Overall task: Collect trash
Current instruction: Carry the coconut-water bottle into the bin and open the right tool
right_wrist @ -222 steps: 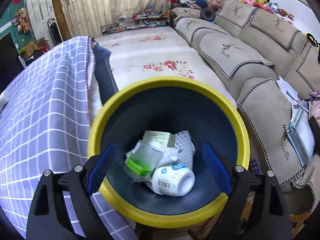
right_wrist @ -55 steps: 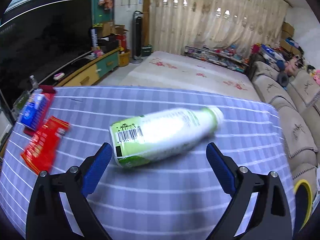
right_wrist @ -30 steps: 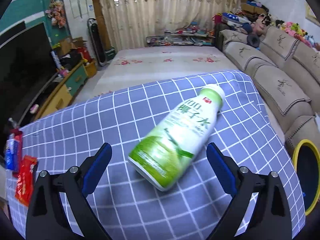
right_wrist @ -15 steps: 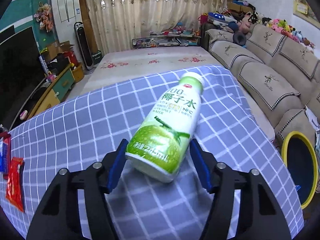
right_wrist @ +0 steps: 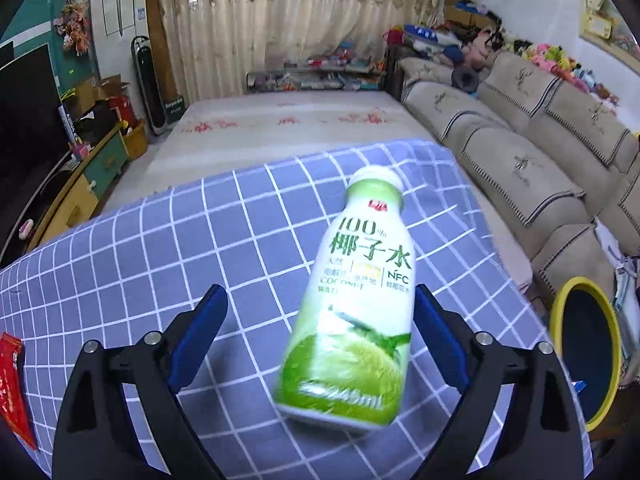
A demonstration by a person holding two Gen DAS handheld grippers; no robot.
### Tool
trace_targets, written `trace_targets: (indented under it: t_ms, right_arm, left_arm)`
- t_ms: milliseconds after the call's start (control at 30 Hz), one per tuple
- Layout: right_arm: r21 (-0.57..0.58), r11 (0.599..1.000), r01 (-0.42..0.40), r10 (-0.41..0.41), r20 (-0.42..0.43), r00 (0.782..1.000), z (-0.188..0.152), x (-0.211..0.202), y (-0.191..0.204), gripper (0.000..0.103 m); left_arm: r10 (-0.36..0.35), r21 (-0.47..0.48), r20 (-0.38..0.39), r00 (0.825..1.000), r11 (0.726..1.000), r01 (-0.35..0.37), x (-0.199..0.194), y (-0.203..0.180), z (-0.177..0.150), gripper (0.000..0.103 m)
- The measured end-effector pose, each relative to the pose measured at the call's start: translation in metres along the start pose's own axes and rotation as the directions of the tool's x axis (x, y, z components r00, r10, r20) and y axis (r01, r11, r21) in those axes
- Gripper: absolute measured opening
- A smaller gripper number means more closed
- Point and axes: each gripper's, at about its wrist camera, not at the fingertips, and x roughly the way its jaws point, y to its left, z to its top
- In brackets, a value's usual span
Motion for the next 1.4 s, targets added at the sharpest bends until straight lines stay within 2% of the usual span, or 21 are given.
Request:
trace_targets:
  t_ms: [67, 133, 267, 567, 700, 833, 933, 1067, 1133, 1267, 1400]
  right_arm:
    - [0.025, 1.000, -0.008, 0.009, -0.031, 0.999, -0.001, 0.006, -0.010, 0.057]
    - [0.026, 0.999, -0.018, 0.019, -0.040, 0.999, -0.003, 0.006, -0.019, 0.051]
    - [0.027, 0.996, -0.080, 0.081, -0.061, 0.995, -0.010, -0.007, -0.043, 0.049]
    - [0.003, 0.974, -0.226, 0.226, -0.007, 0.974, -0.052, -0.078, -0.122, 0.049]
    - [-0.018, 0.965, -0.262, 0.262, 0.026, 0.965, -0.072, -0.110, -0.159, 0.049]
    - [0.002, 0.972, -0.235, 0.235, 0.063, 0.970, -0.082, -0.127, -0.213, 0.049]
    - [0.037, 0.986, -0.163, 0.160, 0.083, 0.984, -0.086, -0.129, -0.261, 0.049]
    - [0.101, 0.993, -0.058, 0.055, 0.032, 0.998, -0.098, -0.105, -0.330, 0.049]
    - [0.117, 0.993, -0.022, 0.023, -0.002, 1.000, -0.107, -0.090, -0.350, 0.049]
    - [0.149, 0.989, -0.009, 0.019, -0.065, 0.998, -0.121, -0.060, -0.373, 0.049]
    - [0.164, 0.987, -0.004, 0.019, -0.094, 0.995, -0.124, -0.038, -0.374, 0.049]
  left_arm:
    - [-0.003, -0.002, -0.002, 1.000, 1.000, 0.003, 0.001, 0.001, 0.000, 0.078]
    - [-0.005, -0.005, -0.005, 1.000, 1.000, 0.005, 0.003, 0.001, 0.000, 0.078]
    - [-0.008, 0.000, -0.009, 1.000, 1.000, 0.008, 0.006, -0.003, 0.000, 0.078]
    - [0.004, 0.023, -0.009, 1.000, 1.000, -0.004, 0.005, -0.020, 0.001, 0.078]
    - [0.014, 0.026, -0.014, 1.000, 1.000, -0.014, 0.006, -0.030, 0.002, 0.078]
    - [0.029, 0.032, -0.021, 0.999, 0.999, -0.028, 0.011, -0.038, 0.001, 0.078]
    - [0.043, 0.027, -0.033, 0.999, 0.999, -0.042, 0.017, -0.041, 0.001, 0.078]
    - [0.047, 0.012, -0.053, 0.997, 0.999, -0.046, 0.025, -0.042, 0.001, 0.078]
    - [0.056, 0.009, -0.062, 0.996, 0.998, -0.055, 0.030, -0.044, 0.002, 0.078]
    - [0.069, 0.016, -0.078, 0.995, 0.998, -0.068, 0.038, -0.048, 0.005, 0.078]
    - [0.083, 0.026, -0.083, 0.993, 0.996, -0.081, 0.043, -0.053, 0.008, 0.078]
